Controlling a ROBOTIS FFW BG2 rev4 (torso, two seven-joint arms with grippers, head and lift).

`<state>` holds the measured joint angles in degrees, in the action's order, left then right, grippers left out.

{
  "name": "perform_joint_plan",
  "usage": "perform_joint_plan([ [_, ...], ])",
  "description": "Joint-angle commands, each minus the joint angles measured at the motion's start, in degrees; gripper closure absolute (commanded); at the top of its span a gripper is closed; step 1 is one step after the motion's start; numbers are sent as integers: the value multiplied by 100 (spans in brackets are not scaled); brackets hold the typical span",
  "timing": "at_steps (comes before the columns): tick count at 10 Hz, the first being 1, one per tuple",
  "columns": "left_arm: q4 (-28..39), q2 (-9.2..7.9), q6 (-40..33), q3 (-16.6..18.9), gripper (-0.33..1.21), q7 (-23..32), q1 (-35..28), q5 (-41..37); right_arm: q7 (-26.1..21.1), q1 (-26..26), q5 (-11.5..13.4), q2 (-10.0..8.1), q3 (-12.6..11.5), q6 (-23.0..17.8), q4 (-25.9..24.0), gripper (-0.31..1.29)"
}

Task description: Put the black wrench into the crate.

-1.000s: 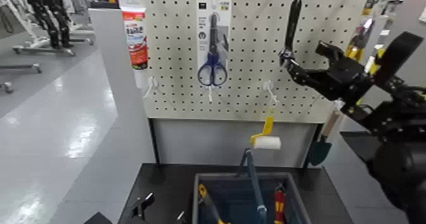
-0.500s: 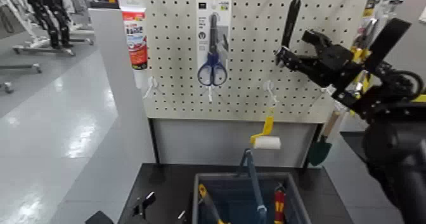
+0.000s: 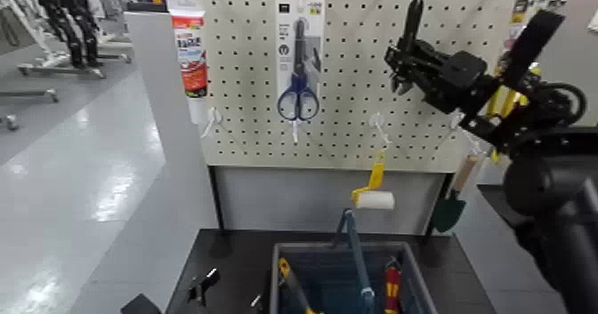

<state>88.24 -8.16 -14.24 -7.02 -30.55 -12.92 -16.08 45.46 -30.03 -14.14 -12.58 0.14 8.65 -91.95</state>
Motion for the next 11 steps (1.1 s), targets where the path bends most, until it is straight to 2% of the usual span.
perform_joint_plan([
  [1, 0, -2, 0, -1, 10, -4, 0, 0, -20, 15, 78, 1, -23, -3, -51, 113],
  [8, -9, -2, 0, -27, 10, -21, 18, 0, -64, 15, 130, -7, -67, 6, -192, 113],
  [10, -9, -2, 18, -36, 10, -48, 18, 0, -178, 147, 174, -7, -190, 173, -781, 113],
  [11, -9, 7, 26, -36, 10, -48, 18, 0, -275, 288, 245, -7, -295, 287, -1352, 113],
])
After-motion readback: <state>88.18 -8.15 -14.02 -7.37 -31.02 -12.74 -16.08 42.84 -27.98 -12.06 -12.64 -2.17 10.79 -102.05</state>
